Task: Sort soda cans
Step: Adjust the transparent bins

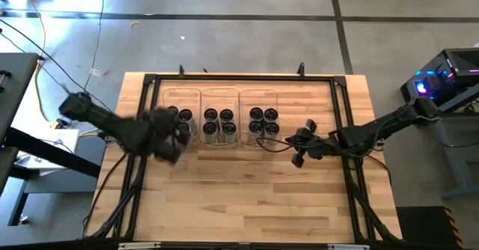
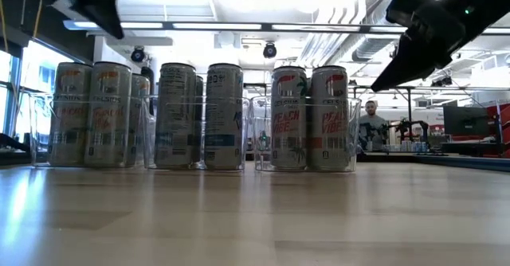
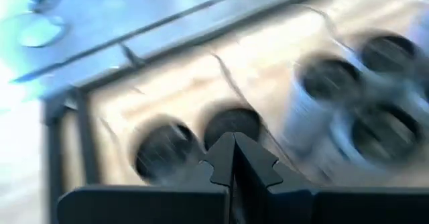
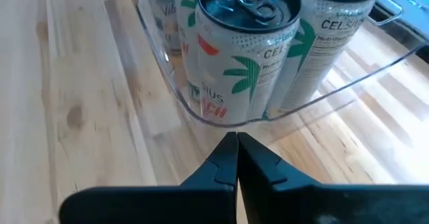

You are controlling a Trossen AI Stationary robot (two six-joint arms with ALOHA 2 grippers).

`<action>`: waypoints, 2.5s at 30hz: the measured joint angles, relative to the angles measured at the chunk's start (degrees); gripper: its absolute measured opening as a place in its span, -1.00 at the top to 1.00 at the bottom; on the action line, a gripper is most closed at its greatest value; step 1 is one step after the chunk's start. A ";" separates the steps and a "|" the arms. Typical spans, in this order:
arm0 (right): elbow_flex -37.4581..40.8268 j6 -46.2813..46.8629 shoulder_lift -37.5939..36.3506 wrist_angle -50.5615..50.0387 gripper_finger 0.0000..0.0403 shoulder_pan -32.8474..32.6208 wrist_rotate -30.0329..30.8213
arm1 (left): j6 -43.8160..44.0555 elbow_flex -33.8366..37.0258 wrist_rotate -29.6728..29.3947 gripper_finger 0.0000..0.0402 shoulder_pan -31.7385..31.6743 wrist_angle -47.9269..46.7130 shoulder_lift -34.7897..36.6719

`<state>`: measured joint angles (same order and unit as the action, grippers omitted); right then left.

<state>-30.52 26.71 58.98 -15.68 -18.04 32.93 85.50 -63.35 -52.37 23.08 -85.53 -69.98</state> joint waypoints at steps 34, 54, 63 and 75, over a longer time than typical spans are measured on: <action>0.02 -11.16 0.15 4.39 1.00 0.04 2.04 | -52.53 -0.90 27.60 1.00 -76.65 9.22 -7.97; 0.04 -12.25 0.15 6.93 1.00 0.04 1.03 | -47.18 23.59 43.91 1.00 -76.11 36.17 -8.58; 0.04 -12.25 0.15 6.93 1.00 0.04 1.07 | -42.67 26.09 45.42 1.00 -72.04 43.59 -8.12; 0.07 -10.03 -3.30 1.42 1.00 -1.54 1.12 | -41.71 26.64 42.70 1.00 -70.39 47.06 -5.01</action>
<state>-30.46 16.68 55.68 -14.26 -19.59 34.05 43.79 -36.72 -9.67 -47.31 -38.47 -74.99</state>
